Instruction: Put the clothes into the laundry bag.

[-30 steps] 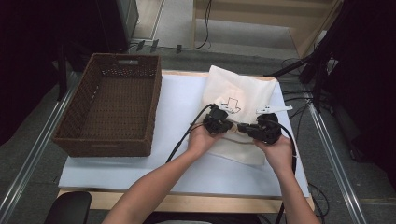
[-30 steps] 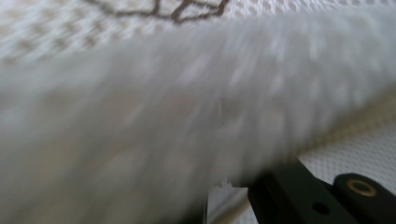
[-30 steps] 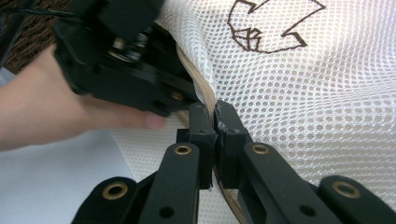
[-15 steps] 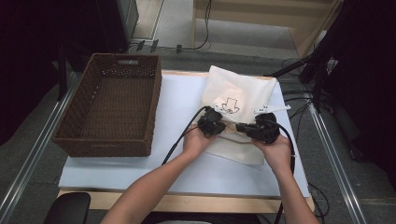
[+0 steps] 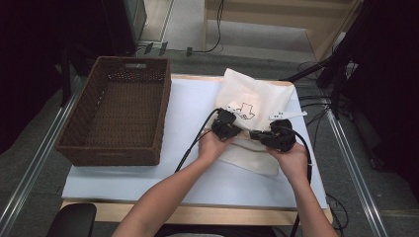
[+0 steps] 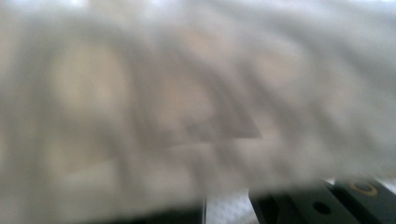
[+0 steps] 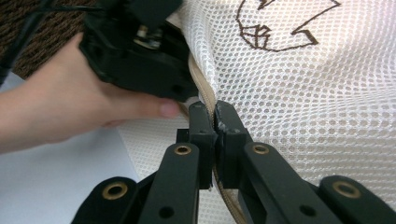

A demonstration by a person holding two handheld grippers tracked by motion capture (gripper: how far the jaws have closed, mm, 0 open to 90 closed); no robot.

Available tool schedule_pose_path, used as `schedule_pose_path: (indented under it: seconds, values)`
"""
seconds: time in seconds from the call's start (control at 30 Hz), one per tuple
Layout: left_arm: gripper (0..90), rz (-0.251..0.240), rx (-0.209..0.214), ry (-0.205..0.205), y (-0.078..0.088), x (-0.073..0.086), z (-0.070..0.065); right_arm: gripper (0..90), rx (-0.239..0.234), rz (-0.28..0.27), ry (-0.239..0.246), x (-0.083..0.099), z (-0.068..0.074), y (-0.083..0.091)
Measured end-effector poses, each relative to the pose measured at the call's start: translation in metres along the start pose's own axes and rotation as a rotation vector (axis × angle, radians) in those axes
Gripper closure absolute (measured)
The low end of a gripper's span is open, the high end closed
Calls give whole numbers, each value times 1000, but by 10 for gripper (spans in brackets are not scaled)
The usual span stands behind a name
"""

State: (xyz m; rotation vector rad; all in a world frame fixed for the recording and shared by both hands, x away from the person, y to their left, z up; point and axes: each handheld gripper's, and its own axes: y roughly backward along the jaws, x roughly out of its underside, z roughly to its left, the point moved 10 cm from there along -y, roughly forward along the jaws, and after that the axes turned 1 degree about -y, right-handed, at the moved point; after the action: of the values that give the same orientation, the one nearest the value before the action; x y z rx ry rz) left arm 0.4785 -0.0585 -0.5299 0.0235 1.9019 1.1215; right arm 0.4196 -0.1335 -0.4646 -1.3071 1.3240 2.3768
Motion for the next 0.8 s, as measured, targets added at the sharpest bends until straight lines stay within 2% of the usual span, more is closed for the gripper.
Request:
schedule_pose_path:
  seconds: [0.1,0.17,0.37,0.6,0.8]
  values:
    - [854,-8,44,-28,14,2,-8,880,1,4,-2,2,-1,1]
    - [851,2,65,-49,22,8,-13,878,1,7,2,3,-2,0]
    - [836,-3,90,-108,49,18,-22,878,2,19,5,5,-1,-1]
    - [791,-22,109,-75,77,25,-17,878,2,53,9,14,-2,-6]
    - [749,-30,86,-63,97,31,-4,877,-1,77,-6,22,-7,-11]
